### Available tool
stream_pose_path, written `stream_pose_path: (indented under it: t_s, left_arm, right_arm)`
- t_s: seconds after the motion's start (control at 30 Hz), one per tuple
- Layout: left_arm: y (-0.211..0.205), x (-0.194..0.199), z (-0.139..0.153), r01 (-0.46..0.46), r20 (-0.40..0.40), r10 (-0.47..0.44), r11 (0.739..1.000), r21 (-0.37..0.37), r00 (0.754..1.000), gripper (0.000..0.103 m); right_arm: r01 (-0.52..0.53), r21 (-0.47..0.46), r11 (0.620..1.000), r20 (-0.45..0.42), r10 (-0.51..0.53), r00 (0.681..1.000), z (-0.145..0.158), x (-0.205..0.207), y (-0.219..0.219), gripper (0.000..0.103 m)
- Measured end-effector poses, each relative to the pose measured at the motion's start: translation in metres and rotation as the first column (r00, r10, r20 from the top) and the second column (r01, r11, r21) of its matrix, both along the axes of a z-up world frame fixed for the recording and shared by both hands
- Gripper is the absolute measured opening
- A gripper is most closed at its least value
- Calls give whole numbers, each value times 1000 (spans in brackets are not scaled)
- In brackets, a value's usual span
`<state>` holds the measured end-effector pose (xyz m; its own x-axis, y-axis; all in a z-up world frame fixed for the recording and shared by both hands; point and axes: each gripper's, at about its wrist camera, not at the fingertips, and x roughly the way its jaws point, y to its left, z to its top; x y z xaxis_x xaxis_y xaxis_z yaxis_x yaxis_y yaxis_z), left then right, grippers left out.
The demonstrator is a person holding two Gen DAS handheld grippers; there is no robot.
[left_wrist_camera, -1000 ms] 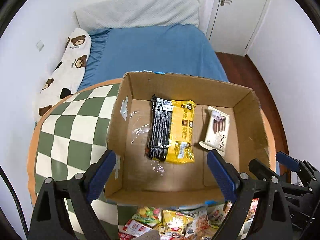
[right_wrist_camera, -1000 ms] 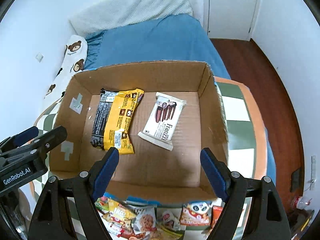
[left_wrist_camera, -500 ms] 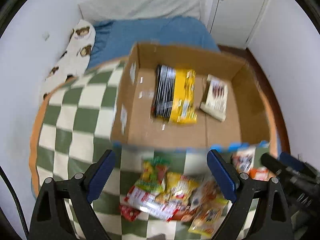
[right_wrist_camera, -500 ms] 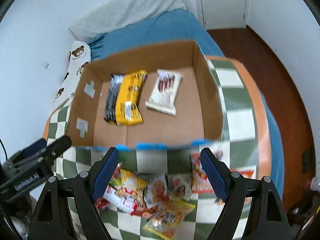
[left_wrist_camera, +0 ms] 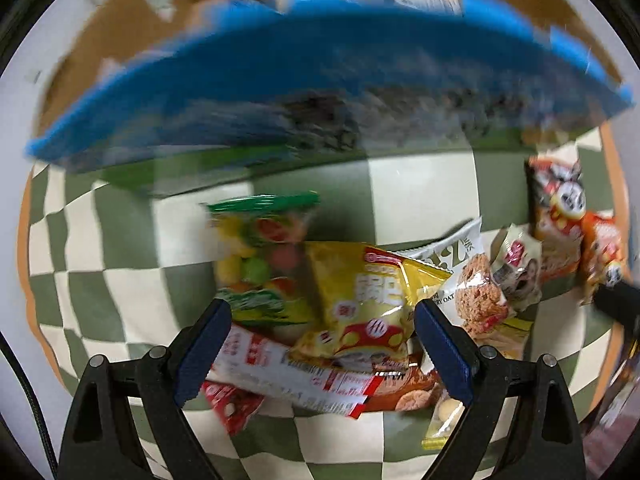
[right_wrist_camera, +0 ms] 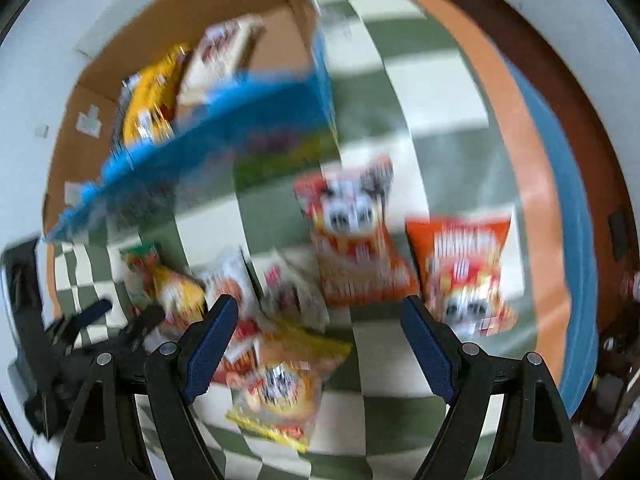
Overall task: Organize snacks
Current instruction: 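Grasp the yellow Guoba chip bag with left tool while right tool grasps the clear cracker bag, then carry both bags into the cardboard box and open both tools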
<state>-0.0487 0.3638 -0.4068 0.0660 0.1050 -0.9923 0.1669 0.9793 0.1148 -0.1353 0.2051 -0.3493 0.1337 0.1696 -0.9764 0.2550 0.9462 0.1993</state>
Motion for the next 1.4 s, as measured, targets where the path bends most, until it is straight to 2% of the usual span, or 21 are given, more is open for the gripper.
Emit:
stream_pose_path:
  t_s: [0.1,0.17,0.23,0.27,0.3,0.37,0.43,0.47,0.57,0.7,0.8,0.93,1.03,1.13,1.27,1.4]
  left_arm:
    - [-16,0,-15,41,-22,-40,999,13,999,93]
    - [-24,-3,-20,65,-23,-65,997,28,998,78]
    - [-29,-7,-21,83,-20,-83,996,34,996,67]
    - [-31,-9,-20,86,-18,-86,996,30,996,56]
    - [-31,-10,-21,80,-25,-80,997,20,997,53]
    - [-29,-14,-20,50,-34,-50,999,1,998,52]
    - [-24,-19,-20,20,-51,-21,1000,-18,998,49]
    - [-22,-22,-20,4,-57,-6,1000,-29,998,49]
    - [-14,-35,-19,-47,-82,42,997,-62,996,49]
    - [0,-50,-21,-127,-135,108,982,-138,985,50]
    - [7,-54,-26,-159,-158,130,970,-183,979,53]
    - [9,-55,-40,-132,-195,95,974,-187,976,56]
    - [3,-56,-47,-95,-194,62,982,-165,979,56]
    - [2,-57,-49,-109,-171,82,982,-154,982,54]
    - [9,-64,-31,-125,-121,108,982,-143,987,44]
    - [8,-78,-13,-147,-95,134,976,-160,987,43]
  right_arm:
    - [59,76,995,-95,-51,994,-31,-23,1,86]
    - [103,135,985,-161,-81,984,-54,-38,7,86]
    - [152,186,971,-211,-112,971,-73,-48,14,86]
    - [179,205,962,-228,-131,965,-81,-52,18,86]
    - [193,210,958,-237,-142,961,-87,-54,21,86]
    - [190,197,962,-243,-140,960,-98,-54,31,84]
    - [149,153,977,-243,-109,964,-105,-52,39,64]
    - [119,140,983,-249,-82,965,-108,-52,44,57]
    - [-5,77,997,-245,24,969,-106,-54,55,49]
    - [-214,-83,973,-237,190,953,-95,-62,63,46]
    - [-289,-138,947,-247,250,936,-92,-67,60,47]
    - [-246,-90,965,-249,217,944,-97,-72,39,55]
    - [-206,-78,975,-244,181,953,-101,-71,29,57]
    - [-187,-84,979,-235,163,958,-104,-66,18,57]
    - [-172,-105,979,-205,148,967,-105,-75,23,46]
    - [-147,-99,984,-175,128,976,-90,-90,32,43]
